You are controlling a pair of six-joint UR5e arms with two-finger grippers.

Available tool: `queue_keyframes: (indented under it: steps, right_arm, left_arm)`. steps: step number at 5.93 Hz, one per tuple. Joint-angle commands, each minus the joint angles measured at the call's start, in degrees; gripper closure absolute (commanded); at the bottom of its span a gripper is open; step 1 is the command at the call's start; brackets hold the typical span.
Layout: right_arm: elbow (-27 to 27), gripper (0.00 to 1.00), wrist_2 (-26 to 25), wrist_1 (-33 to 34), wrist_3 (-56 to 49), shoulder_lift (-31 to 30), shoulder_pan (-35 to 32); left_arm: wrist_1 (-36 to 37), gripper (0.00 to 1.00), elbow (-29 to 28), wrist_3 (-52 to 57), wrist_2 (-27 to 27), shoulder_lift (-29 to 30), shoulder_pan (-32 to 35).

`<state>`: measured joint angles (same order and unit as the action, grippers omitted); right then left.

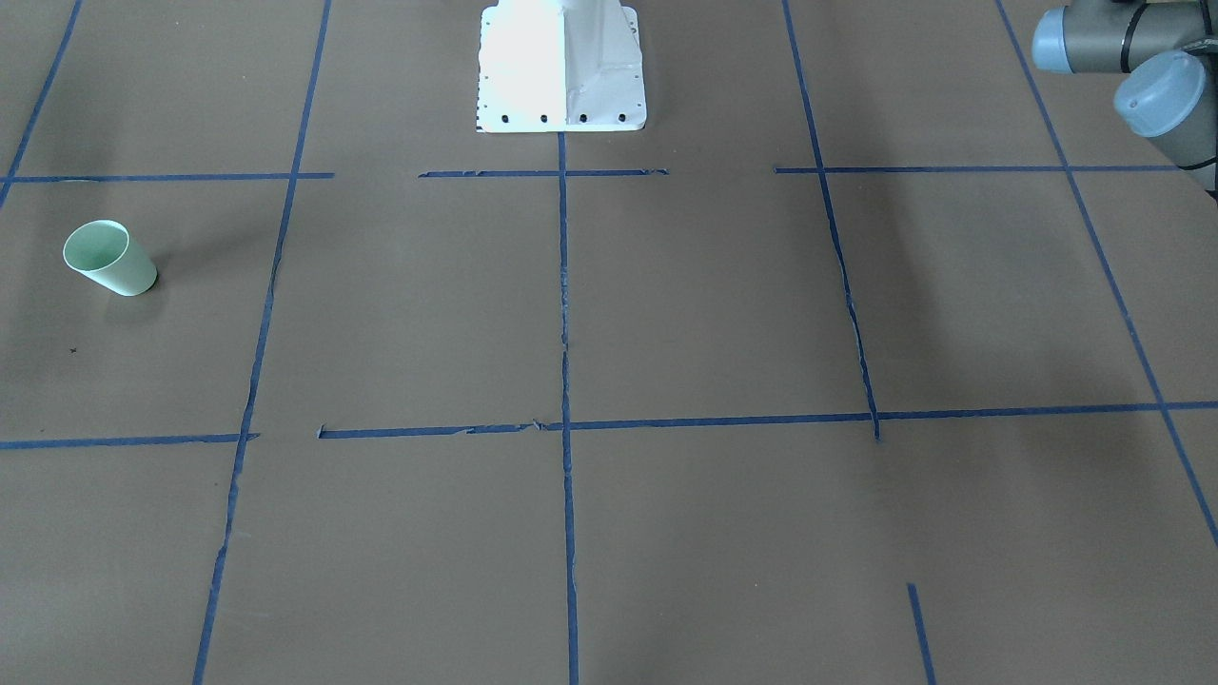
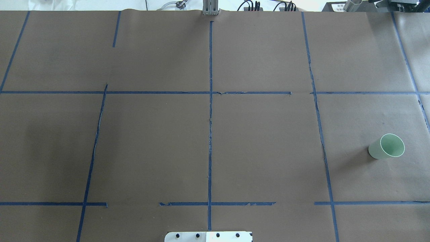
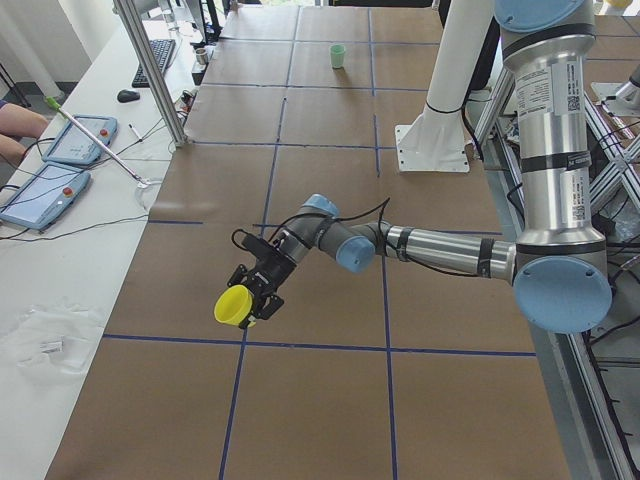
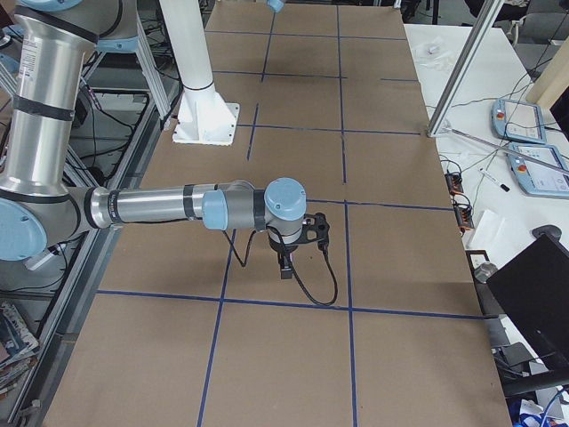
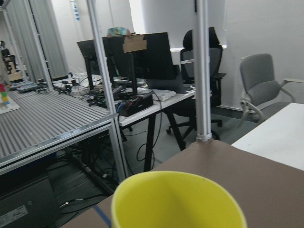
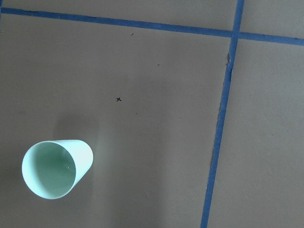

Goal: Transfer and stack yellow cup on green cup

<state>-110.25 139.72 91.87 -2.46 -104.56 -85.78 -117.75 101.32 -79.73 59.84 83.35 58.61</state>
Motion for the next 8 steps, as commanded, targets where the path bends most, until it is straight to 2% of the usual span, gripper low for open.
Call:
queue_keyframes:
  steps: [1,2,3,4,5,6,7,8]
  right_arm:
    - [0.1,0.00,0.0,0.1,0.0,0.0,0.0]
    - [0.4,0.00,0.0,0.1,0.0,0.0,0.0]
    - [0.2,0.00,-0.1,-0.1,-0.6,0.1,0.0]
    - [0.0,0.00,-0.1,-0.1,-0.2,0.2,0.0]
    - [-0.7,0.00,0.0,0.0,-0.2,1.3,0.1]
    - [-0.6,0.00,-0.1,0.4,0.0,4.9,1.2]
    - [-0.8,0.00,-0.1,0.0,0.9,5.6,1.2]
    - [-1.2,0.00,0.1,-0.1,10.8,8.7,1.2]
  left_arm:
    - [-14.8,0.43,-0.4,12.5,6.1,6.7,0.6]
    - [-15.0,0.47,0.4,14.2,6.5,12.8,0.3]
    - [-14.9,0.52,0.7,14.2,9.4,18.1,-0.2]
    - [-14.7,0.58,-0.8,14.9,10.7,24.4,-1.1]
    - [-15.0,0.67,-1.0,20.9,10.2,28.6,-4.6]
    - [-15.1,0.67,-0.8,23.4,9.3,33.4,-6.9]
    - [-15.1,0.65,-0.8,23.3,5.9,35.8,-12.3]
    - [-15.0,0.65,-1.4,23.4,-3.4,38.2,-19.2]
